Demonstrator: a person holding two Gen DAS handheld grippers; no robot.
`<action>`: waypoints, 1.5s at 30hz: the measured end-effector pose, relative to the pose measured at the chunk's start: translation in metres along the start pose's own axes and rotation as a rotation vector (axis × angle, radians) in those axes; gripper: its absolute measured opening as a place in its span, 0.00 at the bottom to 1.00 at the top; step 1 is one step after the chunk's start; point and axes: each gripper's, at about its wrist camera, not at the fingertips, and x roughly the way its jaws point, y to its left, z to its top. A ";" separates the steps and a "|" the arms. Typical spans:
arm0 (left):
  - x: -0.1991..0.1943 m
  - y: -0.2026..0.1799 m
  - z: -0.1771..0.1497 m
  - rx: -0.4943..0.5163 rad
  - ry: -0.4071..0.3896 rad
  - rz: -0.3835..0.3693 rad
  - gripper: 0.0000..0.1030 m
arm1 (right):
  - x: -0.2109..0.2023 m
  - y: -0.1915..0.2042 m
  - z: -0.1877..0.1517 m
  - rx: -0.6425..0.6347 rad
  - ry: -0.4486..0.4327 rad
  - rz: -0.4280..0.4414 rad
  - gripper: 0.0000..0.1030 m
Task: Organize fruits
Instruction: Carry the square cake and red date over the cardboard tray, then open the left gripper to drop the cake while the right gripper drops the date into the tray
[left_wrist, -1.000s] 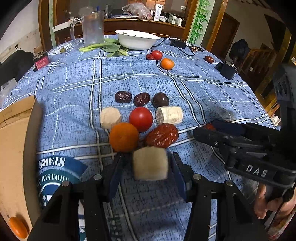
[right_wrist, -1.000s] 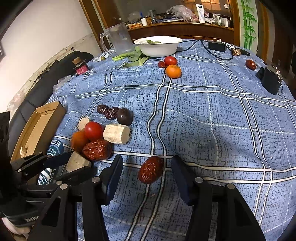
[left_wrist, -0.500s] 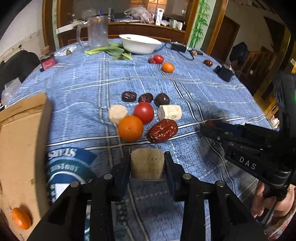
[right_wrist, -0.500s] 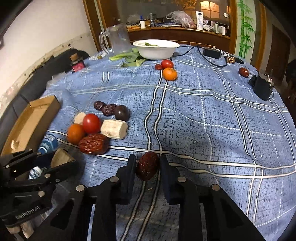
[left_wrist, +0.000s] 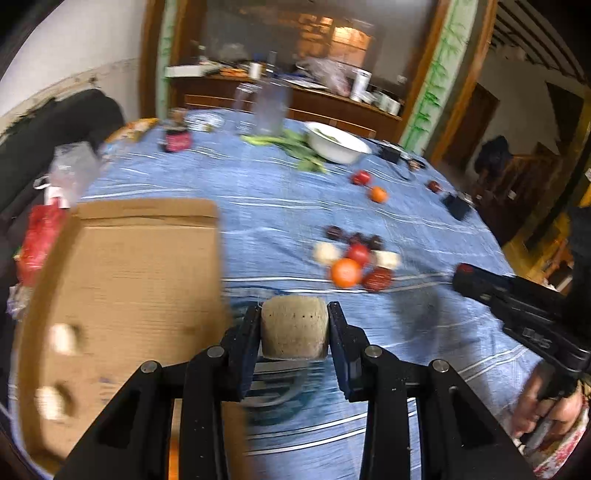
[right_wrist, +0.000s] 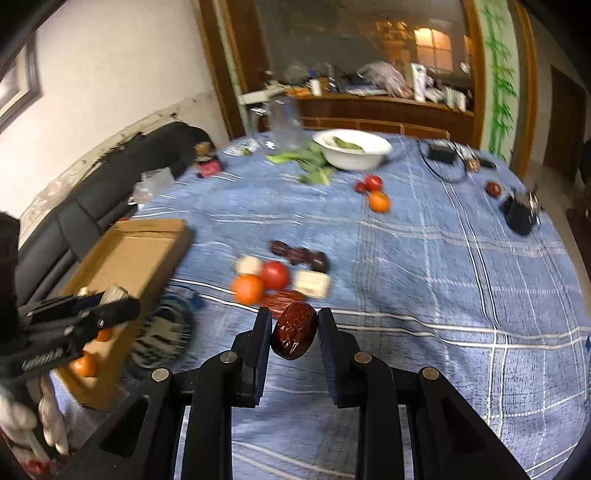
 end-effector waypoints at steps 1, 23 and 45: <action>-0.005 0.010 0.001 -0.005 -0.005 0.023 0.33 | -0.002 0.008 0.002 -0.008 -0.002 0.013 0.27; 0.048 0.185 0.030 -0.201 0.189 0.205 0.33 | 0.143 0.210 0.016 -0.204 0.259 0.275 0.27; -0.051 0.140 0.021 -0.252 -0.020 0.100 0.64 | 0.091 0.190 0.004 -0.190 0.150 0.227 0.46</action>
